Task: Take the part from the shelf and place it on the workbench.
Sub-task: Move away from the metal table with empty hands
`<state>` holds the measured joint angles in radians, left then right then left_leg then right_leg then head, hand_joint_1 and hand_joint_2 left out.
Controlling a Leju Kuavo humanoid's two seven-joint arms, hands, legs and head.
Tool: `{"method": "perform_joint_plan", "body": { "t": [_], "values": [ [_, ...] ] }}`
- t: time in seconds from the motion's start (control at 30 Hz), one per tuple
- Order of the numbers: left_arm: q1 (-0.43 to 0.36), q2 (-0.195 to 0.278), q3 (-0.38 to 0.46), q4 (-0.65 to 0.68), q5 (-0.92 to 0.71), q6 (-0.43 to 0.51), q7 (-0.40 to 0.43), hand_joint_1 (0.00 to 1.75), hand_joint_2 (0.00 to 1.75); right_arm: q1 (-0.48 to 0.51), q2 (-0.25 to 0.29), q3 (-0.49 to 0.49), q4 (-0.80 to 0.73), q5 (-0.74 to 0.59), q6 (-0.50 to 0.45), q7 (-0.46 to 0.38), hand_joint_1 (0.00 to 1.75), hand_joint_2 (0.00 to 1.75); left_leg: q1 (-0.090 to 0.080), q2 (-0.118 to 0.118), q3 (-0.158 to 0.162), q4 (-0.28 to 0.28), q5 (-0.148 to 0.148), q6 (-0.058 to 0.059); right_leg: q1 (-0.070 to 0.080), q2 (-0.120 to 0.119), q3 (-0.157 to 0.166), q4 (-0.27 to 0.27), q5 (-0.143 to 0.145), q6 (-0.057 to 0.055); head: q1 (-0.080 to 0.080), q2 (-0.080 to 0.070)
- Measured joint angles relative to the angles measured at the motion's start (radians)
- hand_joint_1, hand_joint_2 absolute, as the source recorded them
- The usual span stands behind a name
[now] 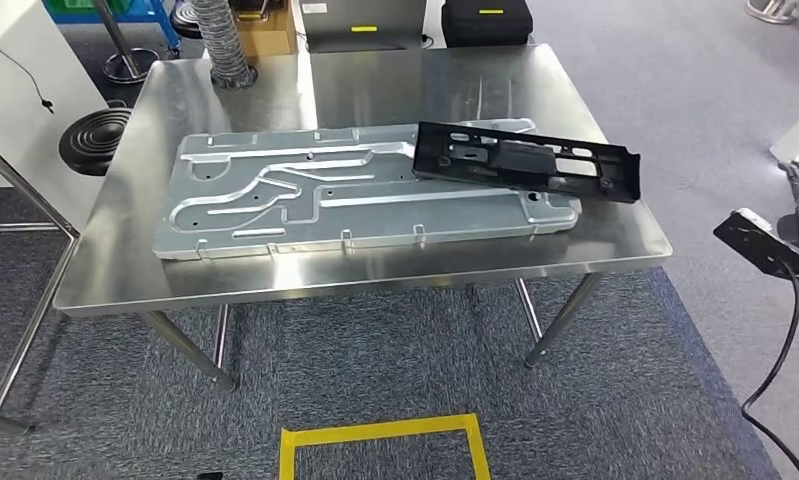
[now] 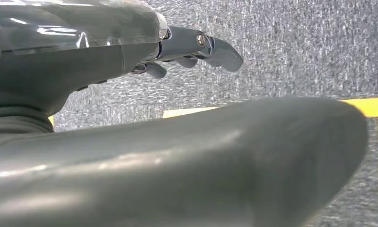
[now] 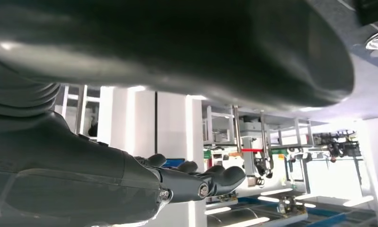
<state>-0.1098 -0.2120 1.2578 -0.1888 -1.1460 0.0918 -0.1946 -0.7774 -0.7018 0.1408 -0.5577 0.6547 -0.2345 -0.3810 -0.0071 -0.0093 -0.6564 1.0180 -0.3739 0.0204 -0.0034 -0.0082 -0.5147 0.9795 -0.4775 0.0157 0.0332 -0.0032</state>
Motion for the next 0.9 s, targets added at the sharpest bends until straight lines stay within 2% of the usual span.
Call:
{"method": "perform_joint_plan", "body": {
  "t": [0.03,0.07,0.13,0.17,0.2,0.23,0.27,0.3,0.33,0.37,0.4,0.43,0.47,0.5,0.53,0.57,0.63,0.67,0.7,0.73,0.77,0.8,0.83,0.87,0.9],
  "values": [
    [0.000,0.000,0.000,0.000,0.000,0.000,0.000,0.00,0.00,0.011,0.001,-0.014,-0.001,0.002,-0.001,-0.001,0.00,0.00,0.000,0.000,-0.009,0.021,-0.029,-0.005,-0.003,-0.003,-0.009,-0.006,0.013,-0.007,0.000,0.000],
    [0.000,0.000,0.000,0.000,0.000,0.001,0.000,0.00,0.00,0.024,0.003,-0.028,-0.001,0.002,-0.002,-0.002,0.00,0.00,0.000,0.000,-0.022,0.062,-0.074,-0.009,-0.006,-0.005,-0.020,-0.011,0.027,-0.012,0.000,0.000],
    [0.000,0.001,0.000,0.000,-0.001,0.001,0.000,0.00,0.00,0.053,0.004,-0.056,0.000,0.000,-0.007,-0.007,0.00,0.00,0.003,0.002,-0.051,0.189,-0.176,-0.016,-0.005,-0.007,-0.050,-0.011,0.051,-0.016,0.000,0.000],
    [0.000,0.001,0.000,0.000,-0.002,0.002,0.000,0.00,0.00,0.070,0.005,-0.070,0.001,-0.002,-0.011,-0.009,0.00,0.00,0.005,0.002,-0.058,0.246,-0.199,-0.019,-0.005,-0.008,-0.065,-0.009,0.062,-0.015,0.000,0.000],
    [0.000,0.001,0.000,0.000,-0.003,0.002,0.000,0.00,0.00,0.087,0.006,-0.084,0.003,-0.004,-0.015,-0.012,0.00,0.00,0.006,0.002,-0.053,0.281,-0.198,-0.021,-0.005,-0.008,-0.082,-0.007,0.073,-0.013,0.000,0.000],
    [0.000,0.002,0.000,0.000,-0.004,0.002,0.000,0.00,0.00,0.103,0.007,-0.099,0.005,-0.006,-0.018,-0.014,0.00,0.00,0.007,0.002,-0.032,0.280,-0.175,-0.023,-0.006,-0.009,-0.099,-0.003,0.083,-0.011,0.000,0.000],
    [0.000,0.002,0.000,0.000,-0.005,0.002,0.000,0.00,0.00,0.120,0.008,-0.114,0.007,-0.009,-0.022,-0.016,0.00,0.00,0.009,0.003,0.006,0.245,-0.145,-0.023,-0.006,-0.009,-0.115,0.001,0.093,-0.007,0.000,0.000],
    [-0.001,0.003,0.000,0.000,-0.006,0.002,0.000,0.00,0.00,0.135,0.008,-0.131,0.010,-0.012,-0.024,-0.018,0.00,0.00,0.009,0.002,0.058,0.181,-0.129,-0.022,-0.007,-0.009,-0.130,0.008,0.101,-0.003,0.000,0.000],
    [-0.002,0.004,0.000,0.000,-0.007,0.002,0.000,0.00,0.00,0.149,0.008,-0.149,0.012,-0.013,-0.027,-0.019,0.00,0.00,0.008,0.002,0.115,0.100,-0.130,-0.019,-0.007,-0.009,-0.143,0.015,0.109,0.002,0.000,0.000],
    [-0.002,0.004,0.000,0.000,-0.008,0.002,0.000,0.00,0.00,0.163,0.008,-0.167,0.014,-0.014,-0.031,-0.020,0.00,0.00,0.007,0.001,0.156,0.037,-0.141,-0.014,-0.007,-0.009,-0.150,0.019,0.116,0.007,0.000,0.000],
    [-0.003,0.004,0.000,0.000,-0.008,0.002,0.000,0.00,0.00,0.175,0.009,-0.186,0.016,-0.014,-0.034,-0.021,0.00,0.00,0.004,0.000,0.182,-0.005,-0.155,-0.008,-0.007,-0.009,-0.153,0.021,0.124,0.013,0.000,0.000],
    [-0.002,0.005,0.000,0.000,-0.009,0.003,0.000,0.00,0.00,0.188,0.010,-0.203,0.018,-0.014,-0.036,-0.022,0.00,0.00,0.002,-0.001,0.189,-0.024,-0.159,-0.002,-0.007,-0.009,-0.154,0.020,0.133,0.020,0.000,0.000],
    [-0.002,0.005,0.000,0.000,-0.010,0.003,0.000,0.00,0.00,0.199,0.011,-0.219,0.021,-0.014,-0.037,-0.024,0.00,0.00,0.003,0.000,0.183,-0.024,-0.150,0.006,-0.009,-0.008,-0.155,0.017,0.141,0.026,-0.001,0.000],
    [-0.002,0.005,0.000,0.000,-0.010,0.003,0.000,0.00,0.00,0.210,0.011,-0.234,0.024,-0.014,-0.037,-0.025,0.00,0.00,0.003,0.002,0.177,-0.026,-0.139,0.013,-0.011,-0.006,-0.160,0.020,0.137,0.031,-0.001,0.000],
    [-0.003,0.005,0.000,0.000,-0.011,0.004,0.000,0.00,0.00,0.221,0.012,-0.246,0.027,-0.014,-0.037,-0.026,0.00,0.00,0.005,0.004,0.167,-0.028,-0.127,0.021,-0.012,-0.004,-0.168,0.033,0.114,0.036,-0.001,0.000],
    [-0.003,0.006,0.000,0.000,-0.013,0.004,0.001,0.00,0.00,0.230,0.012,-0.259,0.031,-0.014,-0.037,-0.027,0.00,0.00,0.007,0.006,0.154,-0.031,-0.113,0.026,-0.014,-0.002,-0.180,0.066,0.071,0.041,-0.001,0.000],
    [-0.003,0.007,0.000,0.000,-0.016,0.004,0.000,0.00,0.00,0.246,0.013,-0.282,0.040,-0.014,-0.037,-0.029,0.00,0.00,0.004,0.009,0.123,-0.029,-0.087,0.032,-0.016,0.000,-0.206,0.184,-0.038,0.050,-0.001,0.000],
    [-0.003,0.007,0.000,0.000,-0.017,0.004,0.000,0.00,0.00,0.254,0.016,-0.293,0.045,-0.014,-0.037,-0.029,0.00,0.00,0.003,0.009,0.106,-0.028,-0.075,0.032,-0.017,0.000,-0.215,0.250,-0.070,0.053,-0.001,0.000],
    [-0.003,0.008,0.000,0.000,-0.018,0.004,0.000,0.00,0.00,0.263,0.019,-0.304,0.050,-0.014,-0.037,-0.030,0.00,0.00,0.002,0.010,0.089,-0.026,-0.064,0.032,-0.019,0.000,-0.214,0.297,-0.074,0.055,-0.001,0.000],
    [-0.003,0.008,0.000,0.000,-0.019,0.004,0.000,0.00,0.00,0.273,0.022,-0.316,0.055,-0.015,-0.037,-0.031,0.00,0.00,0.001,0.010,0.071,-0.023,-0.053,0.030,-0.020,0.000,-0.201,0.317,-0.056,0.057,-0.001,0.000],
    [-0.003,0.009,0.000,0.000,-0.019,0.004,0.000,0.00,0.00,0.283,0.026,-0.330,0.060,-0.015,-0.038,-0.032,0.00,0.00,0.001,0.009,0.055,-0.018,-0.044,0.029,-0.020,0.001,-0.170,0.298,-0.026,0.056,-0.001,0.000],
    [-0.003,0.009,0.000,0.000,-0.020,0.004,0.000,0.00,0.00,0.292,0.029,-0.346,0.064,-0.015,-0.038,-0.033,0.00,0.00,0.001,0.009,0.040,-0.013,-0.035,0.026,-0.020,0.001,-0.120,0.245,-0.003,0.054,-0.001,0.000],
    [-0.004,0.009,0.000,0.000,-0.020,0.004,0.000,0.00,0.00,0.301,0.032,-0.362,0.068,-0.016,-0.039,-0.034,0.00,0.00,0.000,0.008,0.028,-0.007,-0.028,0.023,-0.018,0.001,-0.060,0.168,-0.004,0.049,-0.001,0.000],
    [-0.004,0.010,-0.001,0.000,-0.020,0.004,0.000,0.00,0.00,0.310,0.035,-0.379,0.071,-0.018,-0.040,-0.035,0.00,0.00,-0.001,0.007,0.020,-0.003,-0.021,0.018,-0.016,0.000,-0.006,0.092,-0.019,0.043,-0.001,0.000],
    [-0.005,0.010,-0.001,0.000,-0.021,0.004,0.000,0.00,0.00,0.320,0.039,-0.394,0.074,-0.021,-0.043,-0.036,0.00,0.00,-0.002,0.007,0.017,-0.001,-0.013,0.012,-0.012,0.000,0.031,0.035,-0.037,0.036,-0.002,0.000]
  ]
}}
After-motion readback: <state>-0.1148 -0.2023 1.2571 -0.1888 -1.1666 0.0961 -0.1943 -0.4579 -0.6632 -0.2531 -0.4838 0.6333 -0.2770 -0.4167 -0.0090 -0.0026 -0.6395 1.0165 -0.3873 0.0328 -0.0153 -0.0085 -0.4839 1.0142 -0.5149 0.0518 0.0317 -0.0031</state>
